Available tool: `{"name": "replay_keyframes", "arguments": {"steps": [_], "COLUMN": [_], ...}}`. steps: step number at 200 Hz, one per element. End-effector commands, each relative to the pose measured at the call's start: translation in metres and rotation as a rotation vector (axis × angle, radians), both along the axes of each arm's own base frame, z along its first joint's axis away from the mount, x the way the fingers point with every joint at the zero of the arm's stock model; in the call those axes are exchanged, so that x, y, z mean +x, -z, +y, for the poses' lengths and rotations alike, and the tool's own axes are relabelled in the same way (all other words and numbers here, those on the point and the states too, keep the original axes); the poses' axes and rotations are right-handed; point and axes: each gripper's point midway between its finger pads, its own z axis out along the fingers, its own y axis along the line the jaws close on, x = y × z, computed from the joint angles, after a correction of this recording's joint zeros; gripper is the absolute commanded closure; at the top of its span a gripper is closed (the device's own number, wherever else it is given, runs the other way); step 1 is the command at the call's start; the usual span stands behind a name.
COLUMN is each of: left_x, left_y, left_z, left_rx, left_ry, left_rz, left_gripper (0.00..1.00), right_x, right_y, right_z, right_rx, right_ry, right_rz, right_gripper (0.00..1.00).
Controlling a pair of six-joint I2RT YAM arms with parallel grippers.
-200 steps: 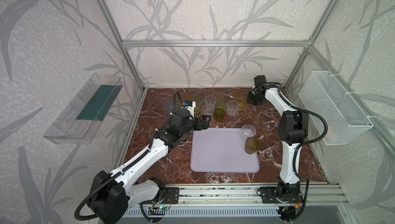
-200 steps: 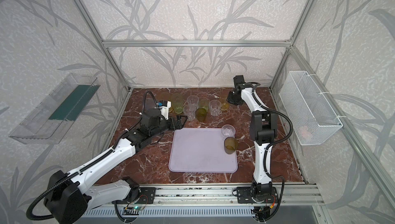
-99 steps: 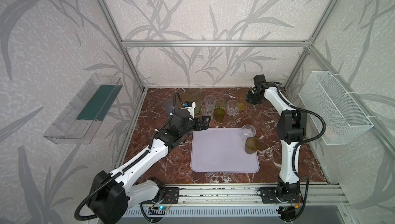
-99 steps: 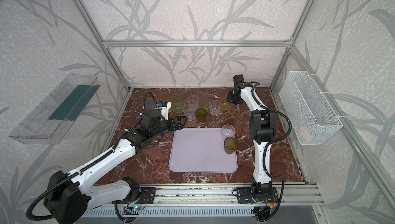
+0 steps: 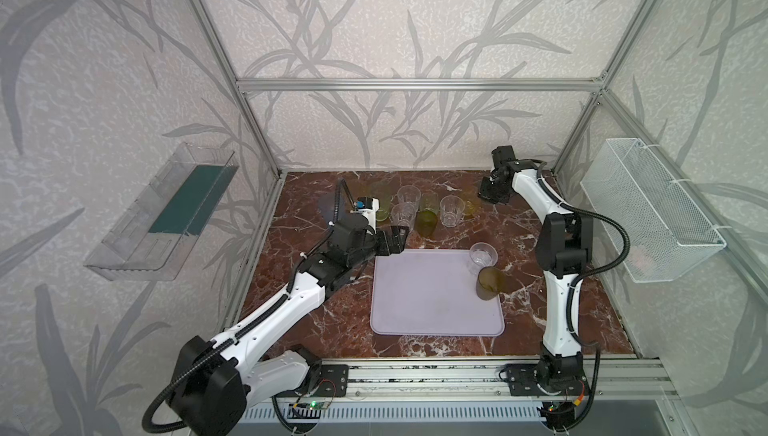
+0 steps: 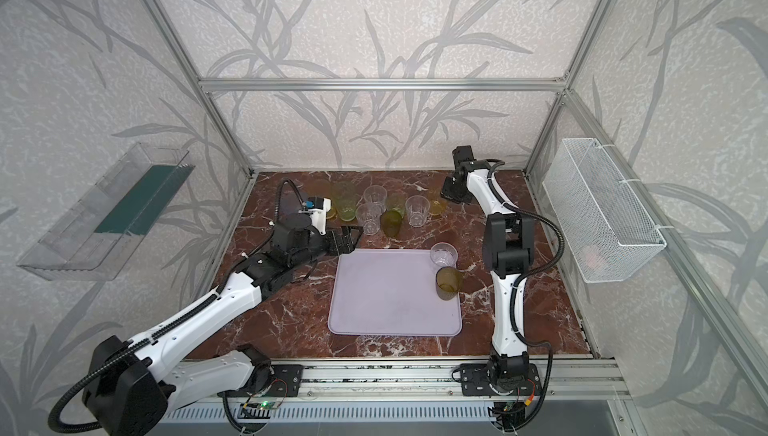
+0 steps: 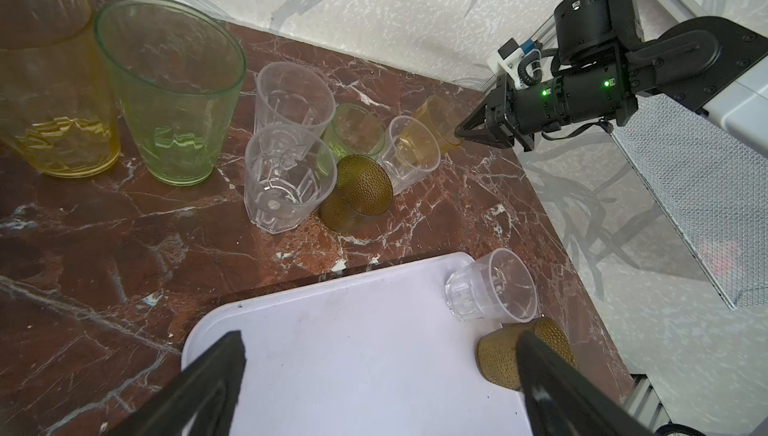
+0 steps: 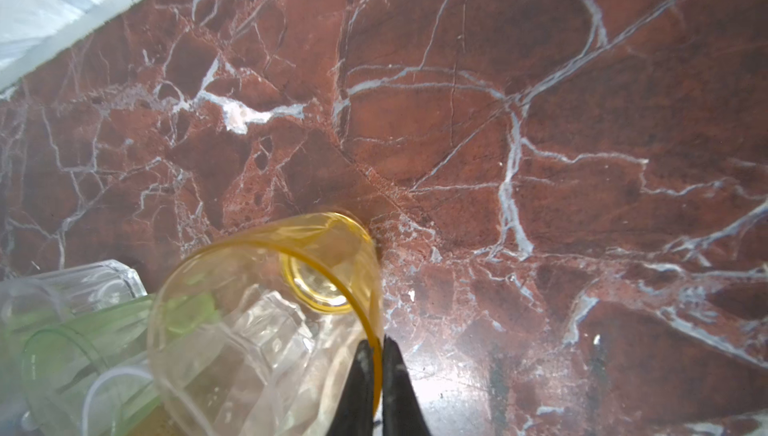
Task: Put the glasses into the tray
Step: 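Lower the right gripper into the yellow glass and grip its rim, then lift the yellow glass and carry it toward the tray with the right gripper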
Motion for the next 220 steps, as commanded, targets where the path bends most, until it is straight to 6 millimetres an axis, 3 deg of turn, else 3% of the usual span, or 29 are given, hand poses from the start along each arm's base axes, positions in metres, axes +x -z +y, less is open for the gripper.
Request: {"name": "replay_keyframes", "arguments": {"steps": [1,65,115,181,196,198,220], "left_x": [-0.002,-0.004,-0.007,-0.006,-0.006,-0.006,-0.006], "left_y": [-0.002,-0.002,-0.006,-0.012,-0.015,-0.015,-0.018], "left_z": [0.006,0.009,0.012,0.01,0.009,0.008,0.006], "left_rx": [0.006,0.005,-0.002,-0.02,-0.022,-0.023,-0.031], "left_ry": [-0.014,-0.021,-0.029,-0.025,-0.02,-0.019,-0.013], "left_rz": [-0.017,-0.019,-0.024,-0.025,-0.023,-0.024,-0.017], "left_gripper": [0.01,0.0,0.0,0.01,0.01,0.01,0.01], "right_x": [-0.001,-0.003,-0.015,-0.062,-0.073,-0.077,-0.098], "right_y": [0.003,-0.014,-0.043,-0.086,-0.088,-0.098,-0.116], "right_z": [-0.008,-0.02,-0.023,-0.029,-0.03,-0.03,-0.032], "right_rx": [-0.034,-0.078,-0.053,-0.021,-0.016,-0.012,-0.006], "right_ry": [0.008,0.026,0.041,0.079,0.083,0.084,0.085], "right_rz": [0.024,0.004,-0.086,-0.248,-0.26,-0.283,-0.329], "right_gripper": [1.0,1.0,1.0,1.0,1.0,1.0,1.0]}}
